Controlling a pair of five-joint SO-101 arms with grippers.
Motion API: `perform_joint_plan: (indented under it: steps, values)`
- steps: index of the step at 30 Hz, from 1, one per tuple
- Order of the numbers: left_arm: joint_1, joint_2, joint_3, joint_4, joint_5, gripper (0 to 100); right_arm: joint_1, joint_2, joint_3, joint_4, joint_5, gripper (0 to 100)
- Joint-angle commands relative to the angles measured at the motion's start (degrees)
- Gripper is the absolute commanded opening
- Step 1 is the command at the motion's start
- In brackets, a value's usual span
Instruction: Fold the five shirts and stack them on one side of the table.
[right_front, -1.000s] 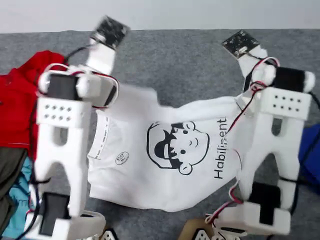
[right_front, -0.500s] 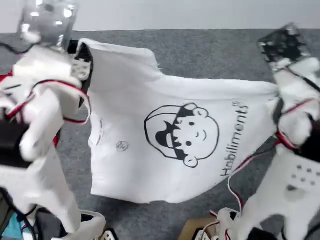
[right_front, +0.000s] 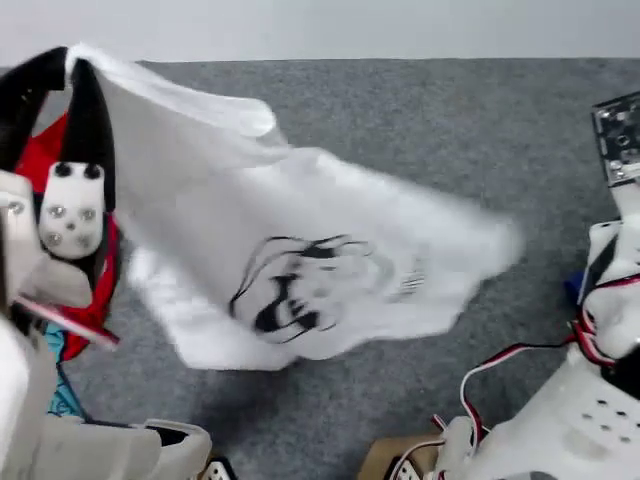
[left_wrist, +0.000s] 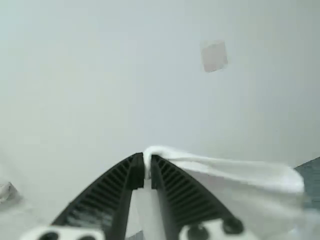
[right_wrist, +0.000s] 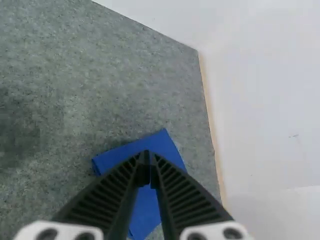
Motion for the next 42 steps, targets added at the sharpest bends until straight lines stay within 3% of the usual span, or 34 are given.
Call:
perform_joint_plan:
  steps: [1,7,11,15,21,25,33,42]
  values:
    - [-0.3,-0.4,-1.2,-0.6,-2.2,0,-0.9,-1.3,-2.6,0.0,0.4,1.2]
    - [-0.3,-0.9,-0.8,1.1,-2.5,0,-5.9,-0.7,-2.5,6.6,0.4,1.2]
    - [-0.9,-1.3,3.6,1.4,-2.5,0,-13.4,0.0,1.1,11.4,0.6,1.2]
    - [-7.6,-1.0,12.8,1.4,-2.4,0,-18.5,0.5,8.2,11.4,0.4,1.3]
    - [-19.7,-1.2,36.4,1.4,-2.5,0,-26.8,0.7,19.1,8.8,0.4,1.4]
    - [-26.3,-1.0,49.7,0.8,-6.5,0,-33.7,0.7,26.5,4.8,0.4,1.7]
    - [-32.4,-0.9,72.1,-8.4,-10.2,0,-48.7,5.8,36.7,-4.5,-3.0,11.8]
    - [-32.4,-0.9,89.0,-19.1,-11.3,0,-64.6,28.0,22.9,-4.5,-7.5,22.0]
